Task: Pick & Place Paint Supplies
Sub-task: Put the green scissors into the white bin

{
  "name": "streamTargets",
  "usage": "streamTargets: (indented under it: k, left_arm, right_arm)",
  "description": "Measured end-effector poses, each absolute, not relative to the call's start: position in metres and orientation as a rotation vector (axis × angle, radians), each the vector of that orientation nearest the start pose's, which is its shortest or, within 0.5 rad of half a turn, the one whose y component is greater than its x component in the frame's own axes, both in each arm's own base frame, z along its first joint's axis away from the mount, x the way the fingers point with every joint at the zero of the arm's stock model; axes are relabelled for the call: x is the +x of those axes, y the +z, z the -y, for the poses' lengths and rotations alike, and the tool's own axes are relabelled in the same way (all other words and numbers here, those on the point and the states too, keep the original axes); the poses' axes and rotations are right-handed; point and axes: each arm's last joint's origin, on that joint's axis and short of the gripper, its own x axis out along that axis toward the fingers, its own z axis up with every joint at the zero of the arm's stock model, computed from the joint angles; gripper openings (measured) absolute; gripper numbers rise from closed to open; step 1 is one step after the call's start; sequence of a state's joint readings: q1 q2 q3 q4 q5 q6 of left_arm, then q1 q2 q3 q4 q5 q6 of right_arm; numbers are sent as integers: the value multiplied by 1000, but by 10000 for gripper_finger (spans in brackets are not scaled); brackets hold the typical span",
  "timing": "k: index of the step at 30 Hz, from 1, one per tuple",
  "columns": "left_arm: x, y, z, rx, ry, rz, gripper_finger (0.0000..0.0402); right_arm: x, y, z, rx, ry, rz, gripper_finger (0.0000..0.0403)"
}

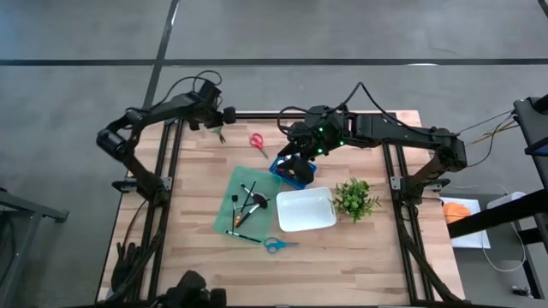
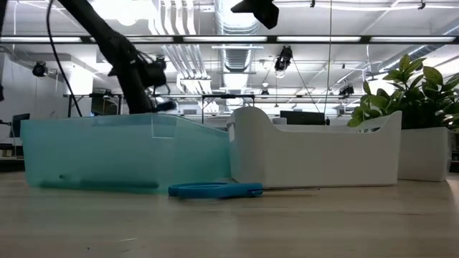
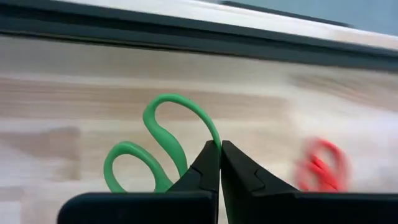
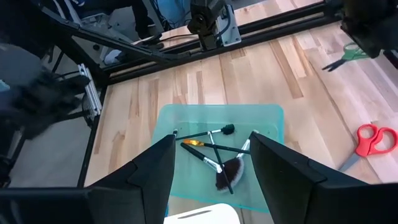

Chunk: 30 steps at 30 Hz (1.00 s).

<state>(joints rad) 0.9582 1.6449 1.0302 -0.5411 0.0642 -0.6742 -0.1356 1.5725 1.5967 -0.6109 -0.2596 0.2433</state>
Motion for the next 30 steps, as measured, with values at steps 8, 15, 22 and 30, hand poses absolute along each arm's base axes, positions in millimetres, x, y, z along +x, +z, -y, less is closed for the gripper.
streamTargets:
  k: [8, 15, 22, 30]
  left_arm:
    - [191, 257, -222, -1019, 690, -549, 2]
    - [227, 291, -166, -862, 374, -486, 2]
    - [285, 300, -102, -712, 155, -391, 2]
    - [331, 268, -60, -673, 21, -432, 2]
  right_arm:
    - [325, 404, 44, 316, 4, -475, 205]
    - [292, 433, 53, 225, -133, -363, 205]
    - [269, 449, 61, 198, -205, -306, 205]
    - [266, 449, 62, 199, -208, -309, 205]
